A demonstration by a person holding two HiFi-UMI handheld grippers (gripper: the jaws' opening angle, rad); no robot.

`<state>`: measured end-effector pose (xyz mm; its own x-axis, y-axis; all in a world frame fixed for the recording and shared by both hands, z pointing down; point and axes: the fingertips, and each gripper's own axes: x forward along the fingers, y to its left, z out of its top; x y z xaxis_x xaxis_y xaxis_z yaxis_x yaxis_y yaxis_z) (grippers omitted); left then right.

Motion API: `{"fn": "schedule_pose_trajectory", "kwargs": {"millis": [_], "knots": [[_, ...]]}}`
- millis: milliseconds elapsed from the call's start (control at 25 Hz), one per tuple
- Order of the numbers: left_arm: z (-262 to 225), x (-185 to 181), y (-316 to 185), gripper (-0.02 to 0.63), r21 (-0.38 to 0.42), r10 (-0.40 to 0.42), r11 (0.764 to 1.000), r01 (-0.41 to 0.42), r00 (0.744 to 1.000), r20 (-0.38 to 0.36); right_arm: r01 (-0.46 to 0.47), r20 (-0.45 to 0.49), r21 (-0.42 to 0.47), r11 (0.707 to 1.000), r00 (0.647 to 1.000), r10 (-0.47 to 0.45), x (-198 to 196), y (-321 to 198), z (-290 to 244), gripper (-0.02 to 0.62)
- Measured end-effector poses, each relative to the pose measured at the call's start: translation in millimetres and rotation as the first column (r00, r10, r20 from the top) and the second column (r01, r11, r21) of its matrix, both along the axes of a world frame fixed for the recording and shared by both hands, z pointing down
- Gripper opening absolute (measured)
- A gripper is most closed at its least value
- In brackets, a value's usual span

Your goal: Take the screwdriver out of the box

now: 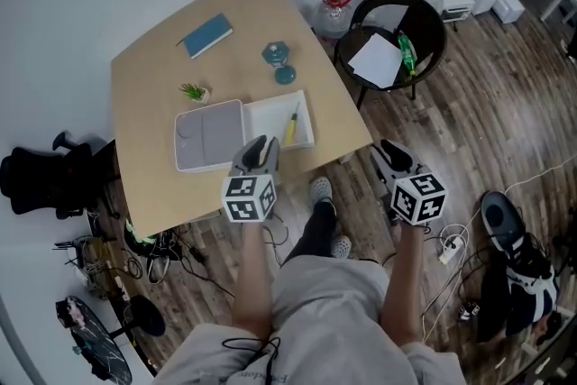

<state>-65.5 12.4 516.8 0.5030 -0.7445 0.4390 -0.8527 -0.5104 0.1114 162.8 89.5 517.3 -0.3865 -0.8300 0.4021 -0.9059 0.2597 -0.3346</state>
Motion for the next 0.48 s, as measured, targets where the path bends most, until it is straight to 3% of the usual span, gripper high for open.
{"fn": "schedule_pose_trajectory", "kwargs": {"millis": [480], "knots": [[67, 9, -100, 0.089, -0.178, 0.008, 0.984, 0.003, 0.998, 0.061, 0.076, 0.022, -0.114, 0.991, 0.997, -0.074, -2, -125, 42, 0.118]]}}
